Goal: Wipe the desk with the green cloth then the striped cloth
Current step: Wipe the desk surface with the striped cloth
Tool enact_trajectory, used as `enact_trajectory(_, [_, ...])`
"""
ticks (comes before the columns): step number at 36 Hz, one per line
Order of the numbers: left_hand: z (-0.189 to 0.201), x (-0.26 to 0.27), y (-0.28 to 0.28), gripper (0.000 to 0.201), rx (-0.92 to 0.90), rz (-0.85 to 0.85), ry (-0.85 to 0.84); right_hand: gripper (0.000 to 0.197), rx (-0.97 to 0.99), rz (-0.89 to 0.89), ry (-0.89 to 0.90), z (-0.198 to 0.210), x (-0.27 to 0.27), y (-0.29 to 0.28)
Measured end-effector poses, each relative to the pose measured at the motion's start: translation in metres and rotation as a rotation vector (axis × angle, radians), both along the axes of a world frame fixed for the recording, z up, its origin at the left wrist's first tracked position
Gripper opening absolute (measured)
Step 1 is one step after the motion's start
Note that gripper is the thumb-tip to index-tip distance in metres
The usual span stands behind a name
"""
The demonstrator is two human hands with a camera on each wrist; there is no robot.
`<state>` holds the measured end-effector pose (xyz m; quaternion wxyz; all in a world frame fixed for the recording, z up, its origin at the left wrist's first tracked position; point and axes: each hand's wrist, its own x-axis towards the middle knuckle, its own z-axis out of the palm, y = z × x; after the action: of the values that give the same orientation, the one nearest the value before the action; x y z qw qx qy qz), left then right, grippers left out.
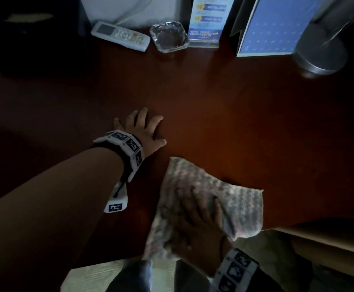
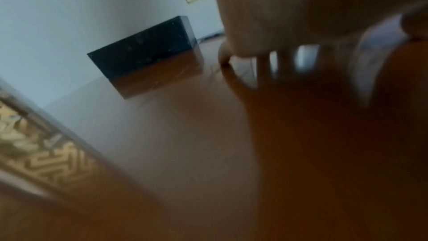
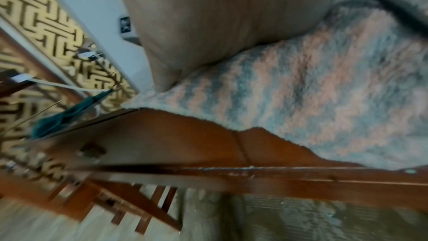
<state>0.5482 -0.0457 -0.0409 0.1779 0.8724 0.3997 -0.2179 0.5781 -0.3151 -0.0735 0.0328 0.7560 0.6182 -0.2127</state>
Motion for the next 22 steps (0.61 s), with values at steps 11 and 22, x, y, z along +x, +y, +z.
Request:
enact_trajectory(11, [-0.009, 0.032, 0.009, 0.06, 0.069, 0.072, -0.011, 0.088, -0.148, -0.292, -0.044, 0.008, 0.054, 0.035])
enact_trajectory(22, [-0.013, 0.031, 0.013, 0.059, -0.064, 0.049, 0.075, 0.076, -0.282, -0.379, 0.064, 0.02, 0.094, 0.11])
